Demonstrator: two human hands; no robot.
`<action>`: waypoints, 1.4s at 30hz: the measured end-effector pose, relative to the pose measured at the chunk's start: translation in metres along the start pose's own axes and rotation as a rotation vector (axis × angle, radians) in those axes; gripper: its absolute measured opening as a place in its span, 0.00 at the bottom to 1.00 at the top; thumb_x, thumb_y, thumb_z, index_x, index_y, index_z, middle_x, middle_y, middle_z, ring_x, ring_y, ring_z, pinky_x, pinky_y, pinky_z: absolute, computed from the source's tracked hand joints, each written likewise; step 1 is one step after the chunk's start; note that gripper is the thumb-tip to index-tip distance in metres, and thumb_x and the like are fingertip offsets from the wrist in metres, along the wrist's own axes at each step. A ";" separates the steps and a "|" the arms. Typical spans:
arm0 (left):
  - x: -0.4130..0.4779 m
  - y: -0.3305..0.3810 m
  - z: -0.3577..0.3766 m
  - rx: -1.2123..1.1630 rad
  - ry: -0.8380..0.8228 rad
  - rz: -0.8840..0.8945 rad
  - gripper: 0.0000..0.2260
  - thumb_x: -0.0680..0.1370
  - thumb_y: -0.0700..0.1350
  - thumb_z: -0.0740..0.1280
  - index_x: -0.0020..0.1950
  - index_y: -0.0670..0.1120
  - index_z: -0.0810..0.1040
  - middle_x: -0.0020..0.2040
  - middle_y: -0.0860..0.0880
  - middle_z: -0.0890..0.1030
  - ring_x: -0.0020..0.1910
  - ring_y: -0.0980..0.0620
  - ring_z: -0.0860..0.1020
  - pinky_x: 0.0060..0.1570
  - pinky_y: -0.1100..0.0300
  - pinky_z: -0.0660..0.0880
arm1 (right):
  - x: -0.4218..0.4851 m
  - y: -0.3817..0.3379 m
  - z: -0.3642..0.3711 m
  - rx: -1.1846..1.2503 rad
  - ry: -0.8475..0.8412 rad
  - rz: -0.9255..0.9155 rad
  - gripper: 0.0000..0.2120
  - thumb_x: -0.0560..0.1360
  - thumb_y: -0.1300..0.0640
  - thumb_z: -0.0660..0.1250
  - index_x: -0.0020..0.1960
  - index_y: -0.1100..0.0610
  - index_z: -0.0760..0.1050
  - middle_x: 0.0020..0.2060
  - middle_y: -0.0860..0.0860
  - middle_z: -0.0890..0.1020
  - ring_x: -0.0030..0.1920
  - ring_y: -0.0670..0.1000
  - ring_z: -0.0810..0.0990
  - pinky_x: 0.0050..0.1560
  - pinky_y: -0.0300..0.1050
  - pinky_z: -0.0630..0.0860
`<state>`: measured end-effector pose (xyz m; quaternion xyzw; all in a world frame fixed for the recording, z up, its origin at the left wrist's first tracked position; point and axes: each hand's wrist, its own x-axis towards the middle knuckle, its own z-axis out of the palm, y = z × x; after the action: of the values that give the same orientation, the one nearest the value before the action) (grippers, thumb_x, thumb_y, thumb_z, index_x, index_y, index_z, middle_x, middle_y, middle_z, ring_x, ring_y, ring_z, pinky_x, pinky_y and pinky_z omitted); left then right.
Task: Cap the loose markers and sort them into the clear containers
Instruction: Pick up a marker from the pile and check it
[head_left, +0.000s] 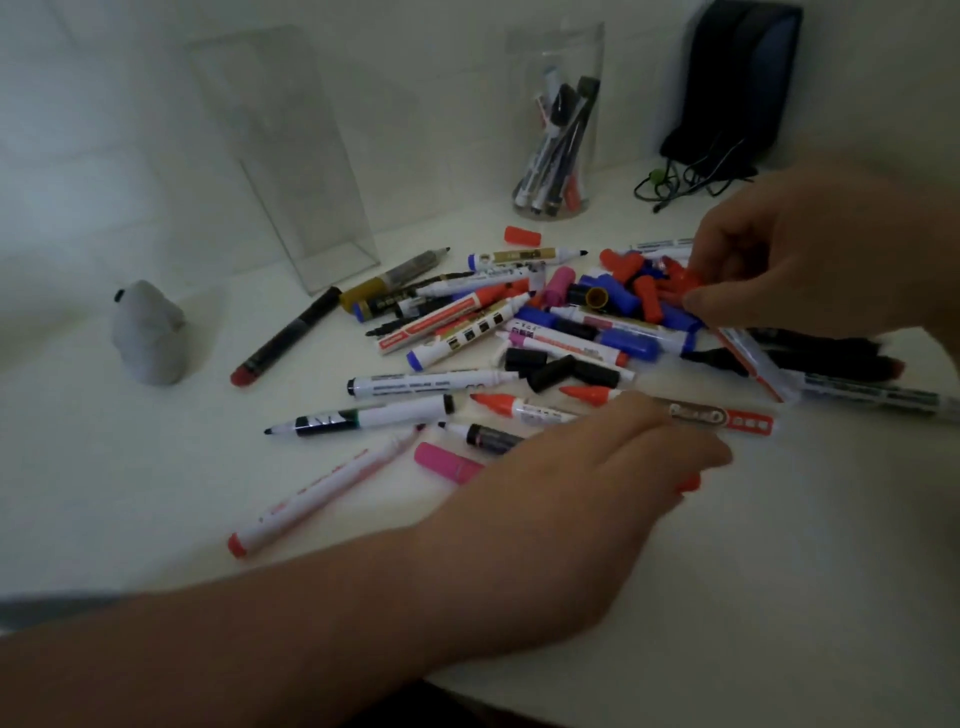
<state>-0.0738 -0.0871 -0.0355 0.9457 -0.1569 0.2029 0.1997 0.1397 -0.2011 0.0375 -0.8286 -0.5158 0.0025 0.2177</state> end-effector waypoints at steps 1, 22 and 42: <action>0.005 -0.003 -0.001 -0.018 0.039 0.017 0.17 0.80 0.37 0.66 0.67 0.49 0.69 0.59 0.50 0.73 0.55 0.52 0.76 0.53 0.55 0.75 | 0.000 0.001 -0.001 0.001 0.011 -0.003 0.07 0.66 0.53 0.77 0.35 0.47 0.79 0.27 0.40 0.81 0.26 0.42 0.77 0.26 0.33 0.71; 0.069 -0.099 -0.065 -1.249 0.826 -0.485 0.12 0.77 0.37 0.69 0.60 0.42 0.77 0.50 0.39 0.84 0.43 0.49 0.82 0.44 0.59 0.79 | 0.006 -0.014 0.014 0.340 0.258 0.000 0.14 0.72 0.36 0.63 0.47 0.45 0.72 0.35 0.49 0.82 0.30 0.47 0.81 0.32 0.44 0.78; 0.066 -0.081 -0.036 -1.122 0.548 -0.560 0.13 0.66 0.45 0.74 0.49 0.46 0.85 0.47 0.43 0.87 0.48 0.45 0.86 0.50 0.56 0.82 | 0.001 -0.029 0.021 0.202 0.157 0.000 0.02 0.73 0.48 0.70 0.46 0.44 0.78 0.35 0.42 0.80 0.30 0.44 0.75 0.31 0.32 0.71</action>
<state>0.0026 -0.0148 -0.0014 0.6187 0.0686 0.2636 0.7369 0.1104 -0.1821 0.0293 -0.8001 -0.4942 -0.0102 0.3398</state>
